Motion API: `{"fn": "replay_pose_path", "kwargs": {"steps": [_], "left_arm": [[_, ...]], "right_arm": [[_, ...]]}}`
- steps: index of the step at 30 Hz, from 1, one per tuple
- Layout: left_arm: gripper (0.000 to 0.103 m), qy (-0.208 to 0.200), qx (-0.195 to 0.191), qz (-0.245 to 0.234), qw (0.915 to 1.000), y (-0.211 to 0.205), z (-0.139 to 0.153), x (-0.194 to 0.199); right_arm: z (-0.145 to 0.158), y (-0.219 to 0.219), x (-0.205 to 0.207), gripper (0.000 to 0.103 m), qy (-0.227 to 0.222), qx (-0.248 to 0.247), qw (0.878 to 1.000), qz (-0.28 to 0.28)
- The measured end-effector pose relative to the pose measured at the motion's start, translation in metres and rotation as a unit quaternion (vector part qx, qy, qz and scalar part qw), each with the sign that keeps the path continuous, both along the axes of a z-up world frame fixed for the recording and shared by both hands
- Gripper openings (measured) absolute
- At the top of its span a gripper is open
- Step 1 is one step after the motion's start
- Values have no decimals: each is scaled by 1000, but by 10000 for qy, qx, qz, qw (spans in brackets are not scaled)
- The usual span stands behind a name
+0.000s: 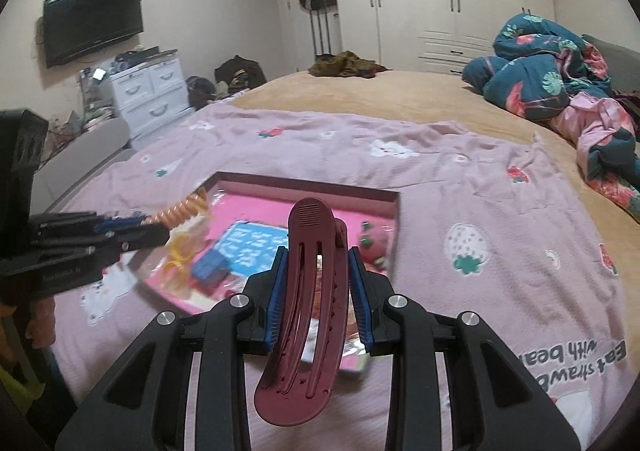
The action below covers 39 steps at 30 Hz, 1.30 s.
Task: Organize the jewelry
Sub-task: 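Lower the coiled hair tie into the tray with the left tool while the right tool places the maroon clip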
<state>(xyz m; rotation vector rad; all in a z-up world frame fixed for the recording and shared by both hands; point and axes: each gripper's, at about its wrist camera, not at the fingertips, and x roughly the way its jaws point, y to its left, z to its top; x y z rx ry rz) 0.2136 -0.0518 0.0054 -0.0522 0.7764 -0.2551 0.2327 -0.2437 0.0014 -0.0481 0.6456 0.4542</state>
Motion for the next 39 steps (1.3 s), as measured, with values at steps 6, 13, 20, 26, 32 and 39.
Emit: {"fn": "replay_pose_path", "kwargs": {"steps": [6, 13, 20, 26, 32, 39], "left_arm": [[11, 111, 89, -132, 9998, -15, -15, 14], [11, 316, 92, -153, 9993, -19, -34, 29], [11, 442, 68, -140, 9989, -16, -46, 39], [11, 530, -16, -106, 9985, -12, -54, 45], [11, 580, -41, -82, 9983, -9, -59, 47], [11, 568, -44, -86, 9983, -8, -58, 46]], "right_arm": [[-13, -5, 21, 29, 112, -109, 9998, -123], [-30, 0, 42, 29, 276, -149, 9994, -135], [-49, 4, 60, 29, 494, -160, 9985, -148], [-61, 8, 75, 29, 685, -164, 9973, -205], [-71, 11, 85, 29, 989, -61, 9947, -275], [-60, 6, 71, 41, 886, -28, 9955, -331]]}}
